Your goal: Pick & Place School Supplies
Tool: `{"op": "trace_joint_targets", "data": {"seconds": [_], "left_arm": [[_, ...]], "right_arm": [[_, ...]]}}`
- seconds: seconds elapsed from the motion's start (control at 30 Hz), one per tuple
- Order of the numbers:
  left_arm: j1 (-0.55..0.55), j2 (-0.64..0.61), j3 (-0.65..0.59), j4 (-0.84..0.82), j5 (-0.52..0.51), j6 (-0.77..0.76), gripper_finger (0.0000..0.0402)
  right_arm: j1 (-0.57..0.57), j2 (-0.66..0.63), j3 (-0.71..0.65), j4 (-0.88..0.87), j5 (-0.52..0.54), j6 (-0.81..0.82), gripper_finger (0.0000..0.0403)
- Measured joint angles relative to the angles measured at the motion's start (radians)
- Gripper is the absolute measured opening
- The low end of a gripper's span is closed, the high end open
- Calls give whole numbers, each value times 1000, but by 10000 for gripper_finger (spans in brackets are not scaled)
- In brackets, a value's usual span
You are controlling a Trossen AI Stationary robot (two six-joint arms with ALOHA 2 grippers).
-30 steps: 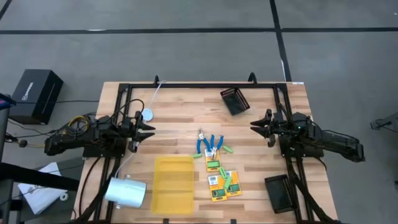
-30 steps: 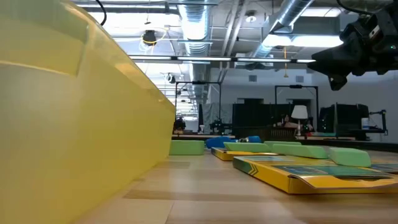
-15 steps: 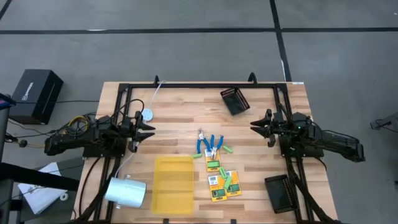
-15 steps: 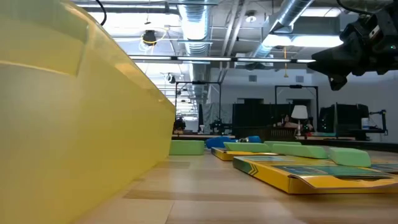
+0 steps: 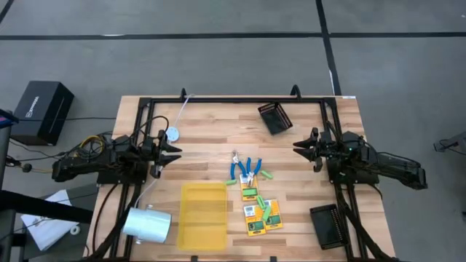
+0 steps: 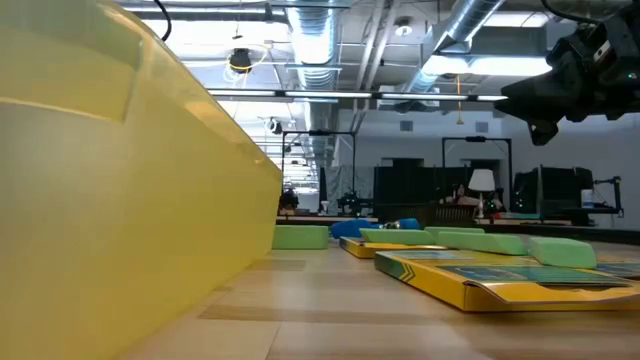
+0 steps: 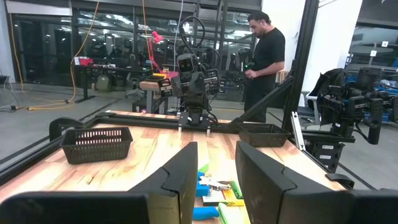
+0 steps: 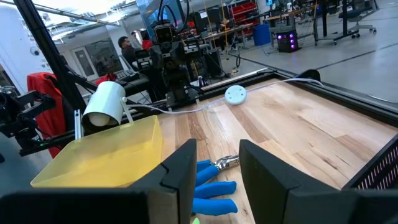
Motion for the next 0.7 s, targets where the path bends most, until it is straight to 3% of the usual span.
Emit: {"op": "trace_joint_targets", "data": {"seconds": [0.7], "left_arm": [[0, 0, 0, 50, 0, -1, 103]], "right_arm": [[0, 0, 0, 0, 0, 0, 113]]}}
